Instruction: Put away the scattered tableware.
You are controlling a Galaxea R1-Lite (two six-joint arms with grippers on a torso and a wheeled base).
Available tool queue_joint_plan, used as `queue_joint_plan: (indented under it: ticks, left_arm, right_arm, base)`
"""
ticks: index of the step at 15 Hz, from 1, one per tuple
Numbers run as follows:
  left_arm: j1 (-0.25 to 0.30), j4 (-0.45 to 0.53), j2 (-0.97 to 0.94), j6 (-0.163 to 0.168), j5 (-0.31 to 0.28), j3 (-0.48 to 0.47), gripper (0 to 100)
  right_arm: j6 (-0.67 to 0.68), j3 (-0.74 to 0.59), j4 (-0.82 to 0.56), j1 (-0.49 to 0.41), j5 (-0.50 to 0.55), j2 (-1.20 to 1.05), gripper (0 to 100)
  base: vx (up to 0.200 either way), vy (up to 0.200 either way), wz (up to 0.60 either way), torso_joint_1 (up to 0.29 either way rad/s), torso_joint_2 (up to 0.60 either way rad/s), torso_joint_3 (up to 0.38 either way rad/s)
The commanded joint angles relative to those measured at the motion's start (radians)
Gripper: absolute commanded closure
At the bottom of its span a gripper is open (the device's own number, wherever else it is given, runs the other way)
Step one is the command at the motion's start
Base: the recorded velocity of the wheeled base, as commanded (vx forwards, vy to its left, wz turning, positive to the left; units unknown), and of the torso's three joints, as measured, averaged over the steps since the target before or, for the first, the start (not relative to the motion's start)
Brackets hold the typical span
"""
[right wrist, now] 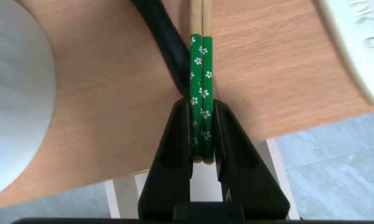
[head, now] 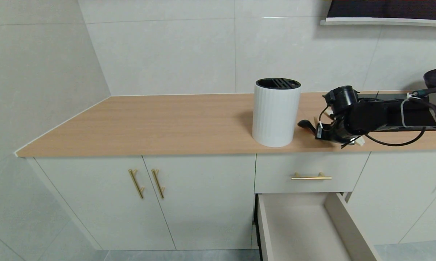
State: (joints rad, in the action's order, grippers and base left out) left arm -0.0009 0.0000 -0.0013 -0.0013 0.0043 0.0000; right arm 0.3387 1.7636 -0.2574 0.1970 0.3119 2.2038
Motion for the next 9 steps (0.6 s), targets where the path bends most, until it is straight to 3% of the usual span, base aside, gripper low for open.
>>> queue_joint_plan:
  ticks: [1,9]
  left_arm:
    - [0.001,0.000,0.001,0.000,0.000,0.000,0]
    - [0.001,0.000,0.001,0.000,0.000,0.000,0]
  right_arm:
    - [0.003,-0.072,0.000,-0.005,-0.004,-0.099,100]
    - [-0.006,-0.618,0.003,0.013,-0.235,-0.696,100]
  base:
    - [0.000,0.000,0.00,0.000,0.00,0.000]
    - [0.000,0.000,0.00,0.000,0.00,0.000]
